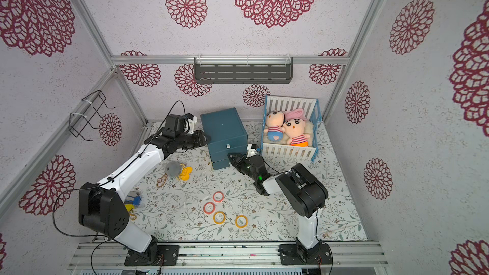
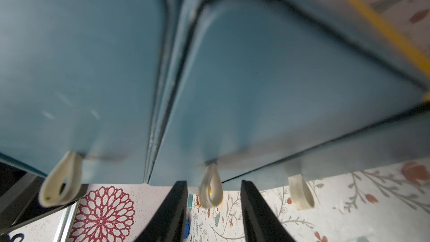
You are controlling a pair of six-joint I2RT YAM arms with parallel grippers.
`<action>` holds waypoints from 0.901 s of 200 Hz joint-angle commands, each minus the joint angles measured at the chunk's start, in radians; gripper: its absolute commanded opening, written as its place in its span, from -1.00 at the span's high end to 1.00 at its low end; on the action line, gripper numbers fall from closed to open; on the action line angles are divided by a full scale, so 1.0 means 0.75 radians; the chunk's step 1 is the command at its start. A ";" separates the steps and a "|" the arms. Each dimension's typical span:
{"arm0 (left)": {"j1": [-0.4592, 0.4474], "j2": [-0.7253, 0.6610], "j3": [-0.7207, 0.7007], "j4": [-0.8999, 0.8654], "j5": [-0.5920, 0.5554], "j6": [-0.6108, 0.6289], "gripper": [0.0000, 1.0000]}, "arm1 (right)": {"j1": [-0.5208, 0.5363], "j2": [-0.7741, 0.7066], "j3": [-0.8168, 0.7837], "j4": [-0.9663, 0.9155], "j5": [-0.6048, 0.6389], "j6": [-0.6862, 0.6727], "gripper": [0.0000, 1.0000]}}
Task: Place the transparent tape into the drawer according to color
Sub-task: Open the drawer in the storage box.
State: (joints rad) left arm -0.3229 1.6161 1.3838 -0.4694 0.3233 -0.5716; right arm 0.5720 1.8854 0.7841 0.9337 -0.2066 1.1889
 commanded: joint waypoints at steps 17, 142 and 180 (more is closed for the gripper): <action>-0.003 -0.024 -0.023 -0.010 0.000 0.021 0.18 | -0.009 0.024 0.062 0.046 -0.003 0.011 0.22; 0.002 -0.017 -0.027 -0.008 0.006 0.021 0.19 | -0.002 -0.041 -0.026 0.065 -0.012 0.029 1.00; 0.001 -0.015 -0.025 -0.006 0.009 0.019 0.19 | 0.014 -0.148 -0.143 0.064 -0.009 0.034 1.00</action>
State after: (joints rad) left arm -0.3225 1.6161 1.3800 -0.4637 0.3283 -0.5694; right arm 0.5751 1.8557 0.7250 0.9638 -0.2092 1.2152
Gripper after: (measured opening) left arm 0.409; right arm 0.061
